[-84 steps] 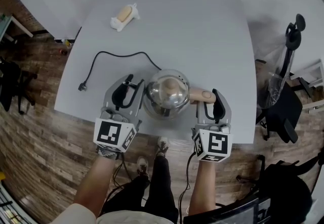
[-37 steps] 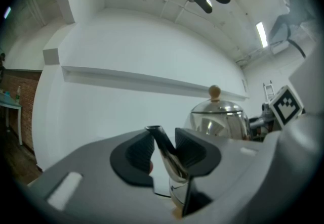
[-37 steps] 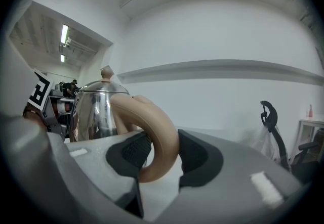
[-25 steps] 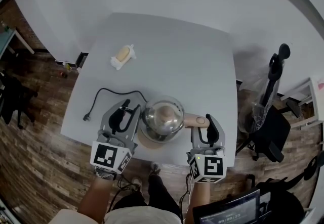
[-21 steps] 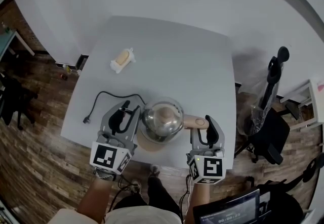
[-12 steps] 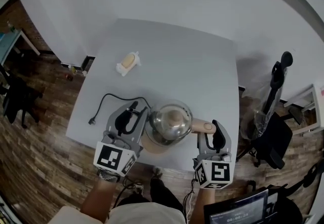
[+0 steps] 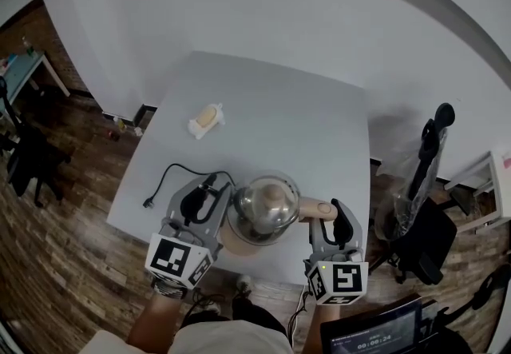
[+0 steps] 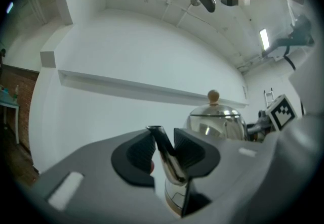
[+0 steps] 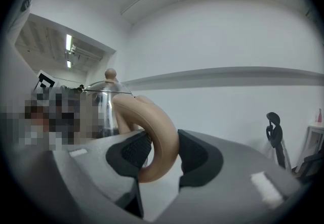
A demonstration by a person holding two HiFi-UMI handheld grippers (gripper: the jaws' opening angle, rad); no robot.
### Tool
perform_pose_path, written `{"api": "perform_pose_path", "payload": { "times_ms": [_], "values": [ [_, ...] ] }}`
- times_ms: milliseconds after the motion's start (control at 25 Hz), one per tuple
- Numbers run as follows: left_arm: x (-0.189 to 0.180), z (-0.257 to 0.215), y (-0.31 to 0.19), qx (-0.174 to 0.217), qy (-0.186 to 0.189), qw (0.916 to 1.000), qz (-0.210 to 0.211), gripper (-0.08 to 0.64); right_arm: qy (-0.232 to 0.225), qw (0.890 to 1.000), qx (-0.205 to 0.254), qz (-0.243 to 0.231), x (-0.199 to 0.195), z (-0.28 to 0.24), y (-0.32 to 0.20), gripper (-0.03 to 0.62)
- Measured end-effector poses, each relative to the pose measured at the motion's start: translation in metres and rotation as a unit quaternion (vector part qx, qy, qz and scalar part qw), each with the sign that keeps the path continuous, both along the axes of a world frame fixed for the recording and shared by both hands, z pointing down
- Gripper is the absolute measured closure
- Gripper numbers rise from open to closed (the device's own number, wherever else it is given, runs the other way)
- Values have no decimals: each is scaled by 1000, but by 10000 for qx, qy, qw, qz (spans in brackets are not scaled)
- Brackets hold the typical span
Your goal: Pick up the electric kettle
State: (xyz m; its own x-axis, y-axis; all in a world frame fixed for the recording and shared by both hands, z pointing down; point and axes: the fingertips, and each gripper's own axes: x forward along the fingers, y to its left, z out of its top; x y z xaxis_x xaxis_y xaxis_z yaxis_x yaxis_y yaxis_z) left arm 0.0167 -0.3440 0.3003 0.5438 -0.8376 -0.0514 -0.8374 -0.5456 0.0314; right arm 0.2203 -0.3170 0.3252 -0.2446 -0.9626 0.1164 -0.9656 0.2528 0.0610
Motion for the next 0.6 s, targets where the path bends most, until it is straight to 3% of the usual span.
{"api": "perform_pose_path", "payload": {
  "times_ms": [600],
  "values": [
    [-6,-21,-4,-90,188,9996,-178,442,70,9995,36,-290,-5,-26,-12,430]
  ]
}}
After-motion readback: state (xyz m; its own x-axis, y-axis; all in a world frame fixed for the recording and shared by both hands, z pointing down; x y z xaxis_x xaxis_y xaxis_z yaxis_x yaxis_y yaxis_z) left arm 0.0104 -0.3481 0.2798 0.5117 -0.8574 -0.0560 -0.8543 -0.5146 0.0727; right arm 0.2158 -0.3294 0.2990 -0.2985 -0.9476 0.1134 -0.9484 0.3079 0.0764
